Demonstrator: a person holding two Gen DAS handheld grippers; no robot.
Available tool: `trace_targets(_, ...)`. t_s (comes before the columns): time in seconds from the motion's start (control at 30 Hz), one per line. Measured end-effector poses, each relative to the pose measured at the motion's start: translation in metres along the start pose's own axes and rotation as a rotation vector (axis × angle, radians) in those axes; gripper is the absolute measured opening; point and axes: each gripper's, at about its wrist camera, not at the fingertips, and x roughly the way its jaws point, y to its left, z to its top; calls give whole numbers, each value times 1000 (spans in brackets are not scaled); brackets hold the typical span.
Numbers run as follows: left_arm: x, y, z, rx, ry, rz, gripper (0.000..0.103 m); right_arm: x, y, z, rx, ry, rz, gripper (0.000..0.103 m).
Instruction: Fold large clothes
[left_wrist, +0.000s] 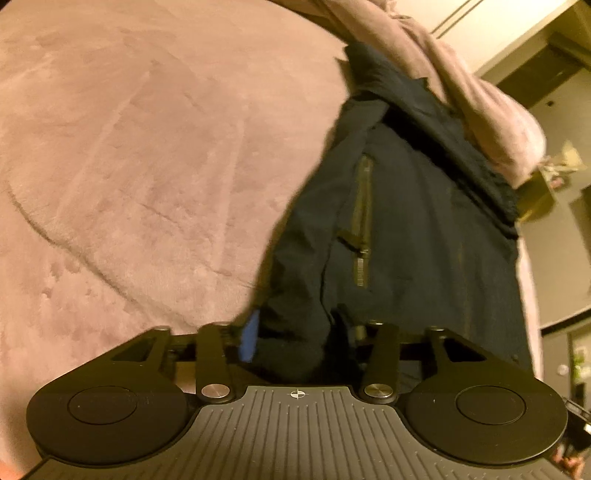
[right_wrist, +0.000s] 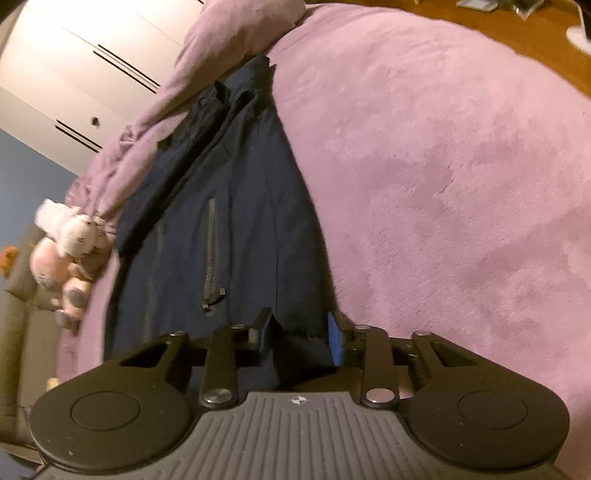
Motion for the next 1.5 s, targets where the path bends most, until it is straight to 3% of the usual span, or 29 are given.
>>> trace_targets(0.13,-8,2,2,-7,-8,-69,41,1,-3,2,42,14,37,32)
trace_targets(0.27,0,4,2,-13,32,-69,59,9,-3,3,64,31,47,36)
trace_targets(0.4,7,-5,2,27,50,-63,65,15,2,4,49,50,55,37)
trace_targets(0.5,10,-6,5,22,61,-83,55,19,7,4,25,58,44,33)
trace_targets(0.67,2,-11,8,5,50,-107,28,18,11,6,22,52,81,24)
trace_targets(0.77,-9,-25,12,34,20,-121,24,13,16,9,39,42,137,23)
trace_targets(0.93,-32,-47,34,27,-63,-212,21,6,32,23,50,-13,202,22)
trace_targets(1.07,-42,-71,70,41,-136,-266,20,4,52,50,31,-93,242,22)
trace_targets(1.17,-34,-92,112,36,-175,-298,20,11,76,88,4,-161,265,22)
trace_targets(1.37,9,-140,230,40,-277,-277,20,59,145,197,-59,-300,235,21)
trace_targets(1.5,57,-167,315,-12,-332,-251,20,109,187,280,-74,-403,151,21)
